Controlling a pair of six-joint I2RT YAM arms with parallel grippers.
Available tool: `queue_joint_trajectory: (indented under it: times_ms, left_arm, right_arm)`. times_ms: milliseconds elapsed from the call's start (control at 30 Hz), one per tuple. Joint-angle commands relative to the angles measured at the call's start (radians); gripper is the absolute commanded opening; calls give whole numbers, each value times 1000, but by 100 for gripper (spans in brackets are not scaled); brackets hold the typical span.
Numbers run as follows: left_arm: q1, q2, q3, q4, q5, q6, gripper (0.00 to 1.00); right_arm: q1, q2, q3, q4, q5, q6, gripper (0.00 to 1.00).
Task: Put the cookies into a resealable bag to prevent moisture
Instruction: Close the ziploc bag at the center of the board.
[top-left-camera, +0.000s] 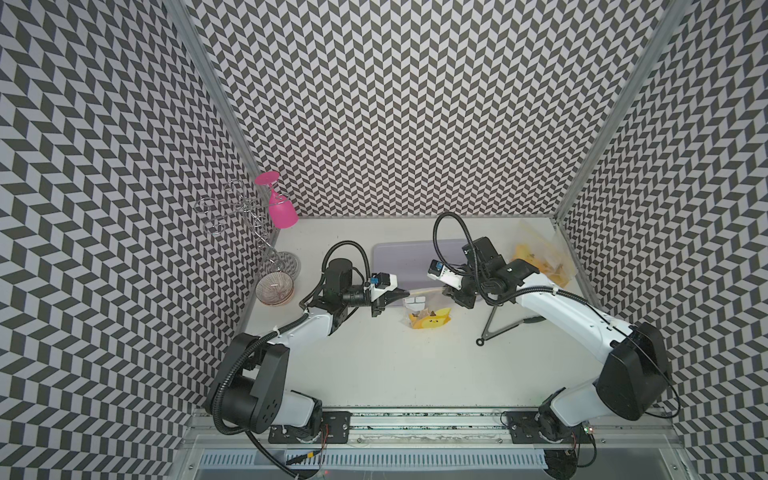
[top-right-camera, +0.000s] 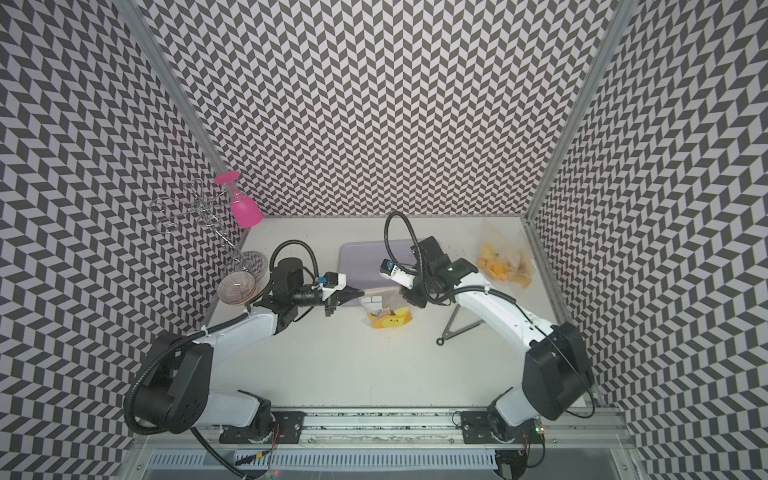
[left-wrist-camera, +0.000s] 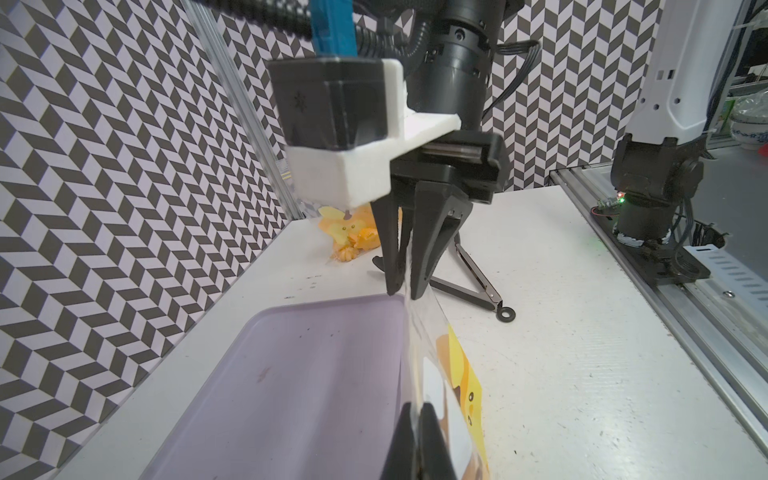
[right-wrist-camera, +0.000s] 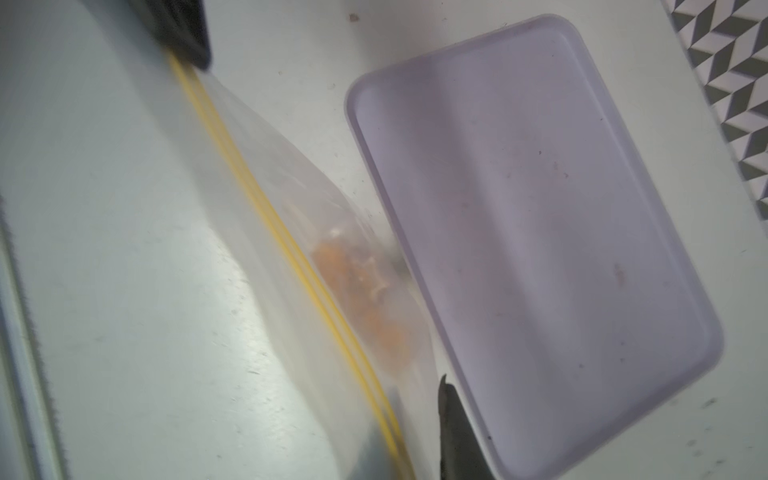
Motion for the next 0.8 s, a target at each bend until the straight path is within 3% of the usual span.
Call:
queue_joint_trajectory:
  times_ms: [0,33,67,100,133,233,267,300,333,367,433,500,567,600,667,767]
  left_arm:
    - [5,-1,7,10,19,10,0]
    - [5,2,7,10,20,9,0]
    - [5,1,8,10,20,9,0]
    - [5,2,8,11,20,9,0]
    - [5,3,10,11,20,9,0]
    - [4,6,10,11,20,7,0]
    - [4,8,11,10,22,7,0]
    - [4,8,13,11,22,6,0]
    - [4,8,13,11,24,6,0]
    - [2,9,13,11,23,6,0]
    - [2,9,13,12,23,7,0]
    - [2,11,13,9,23,7,0]
    - [1,9,14,9,26,7,0]
    - [0,8,13,9,26,9,0]
    - [1,4,12,9,23,9,0]
    - [0,5,11,8,25,9,0]
  right_arm:
    - [-26,-28,2,-32,34,0,0]
    - [-34,-22,12,-37,44,6,1]
    - [-37,-23,7,-23,72,16,25]
    - [-39,-23,5,-20,89,14,18]
    - [-41,-16,9,-34,102,10,0]
    - [-68,4,40,-101,74,7,0]
    - [-68,-2,29,-67,139,30,16]
    - [-68,-6,22,-68,154,22,20]
    - [-68,-11,24,-78,147,15,16]
    - [-69,-15,29,-78,139,20,0]
    - [-72,-26,36,-89,75,5,0]
    - [-71,-39,31,-53,100,17,39]
    - [-71,-47,39,-51,49,-4,12]
    - [-71,-49,49,-52,12,-10,10]
    - [-66,-55,50,-38,-66,-37,44]
    - [-39,-57,27,29,-79,-35,46]
